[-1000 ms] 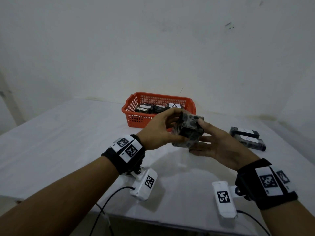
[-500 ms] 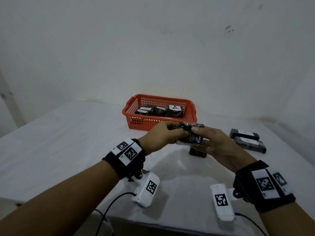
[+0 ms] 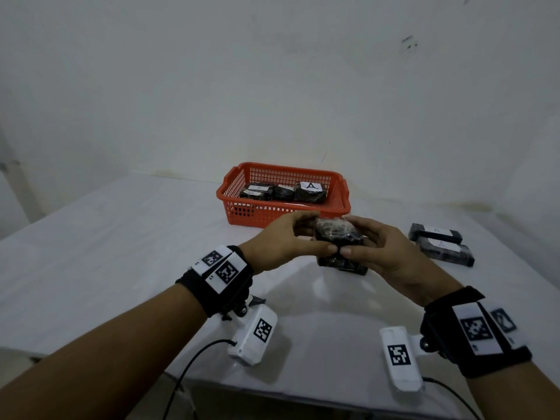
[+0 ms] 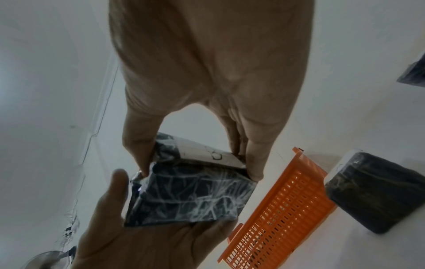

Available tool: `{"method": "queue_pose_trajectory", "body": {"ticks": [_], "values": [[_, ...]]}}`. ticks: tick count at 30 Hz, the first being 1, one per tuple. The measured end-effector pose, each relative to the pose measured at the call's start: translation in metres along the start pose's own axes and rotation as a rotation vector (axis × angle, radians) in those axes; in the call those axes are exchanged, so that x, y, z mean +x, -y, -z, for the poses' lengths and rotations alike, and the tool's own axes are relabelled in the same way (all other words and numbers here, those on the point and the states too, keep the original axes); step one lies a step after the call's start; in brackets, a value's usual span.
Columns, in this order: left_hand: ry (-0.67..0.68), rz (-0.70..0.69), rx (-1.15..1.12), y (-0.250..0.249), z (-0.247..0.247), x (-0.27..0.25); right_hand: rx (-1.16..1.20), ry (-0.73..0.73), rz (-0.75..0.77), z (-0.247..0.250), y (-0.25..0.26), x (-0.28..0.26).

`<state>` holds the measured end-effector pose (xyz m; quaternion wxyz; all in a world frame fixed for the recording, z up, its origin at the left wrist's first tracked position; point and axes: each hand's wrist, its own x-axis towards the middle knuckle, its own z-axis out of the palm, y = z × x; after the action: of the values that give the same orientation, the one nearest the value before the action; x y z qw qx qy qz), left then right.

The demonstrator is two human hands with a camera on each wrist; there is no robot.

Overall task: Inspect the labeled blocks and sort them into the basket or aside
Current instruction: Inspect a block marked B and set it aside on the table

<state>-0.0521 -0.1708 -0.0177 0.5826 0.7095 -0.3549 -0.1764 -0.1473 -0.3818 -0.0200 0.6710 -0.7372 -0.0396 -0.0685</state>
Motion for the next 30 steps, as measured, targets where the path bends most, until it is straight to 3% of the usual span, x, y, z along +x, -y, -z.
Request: {"method": "queue_pose_trajectory", "body": {"ticks": [2, 9, 14, 20, 25, 30], "values": [[-0.033, -0.014, 0.024, 0.001, 0.001, 0.000, 0.003, 0.006, 0.002, -0.001, 0.000, 0.000], [0.036, 0.064, -0.063, -0.004, -0.003, 0.000, -0.033, -0.033, -0.020, -0.008, 0.012, -0.004], [0.080, 0.221, -0.391, -0.009, -0.005, 0.000, -0.112, 0.067, -0.038, 0.000, 0.014, -0.006], [0.132, 0.313, -0.550, -0.010, -0.002, 0.001, -0.180, -0.012, 0.017, 0.004, 0.019, -0.007], [-0.104, 0.172, -0.430, -0.011, -0.009, 0.009, -0.193, -0.027, -0.024, 0.012, 0.017, -0.007], [-0.120, 0.077, -0.331, -0.013, -0.020, 0.012, -0.334, -0.173, -0.026, 0.011, 0.020, -0.011]]}}
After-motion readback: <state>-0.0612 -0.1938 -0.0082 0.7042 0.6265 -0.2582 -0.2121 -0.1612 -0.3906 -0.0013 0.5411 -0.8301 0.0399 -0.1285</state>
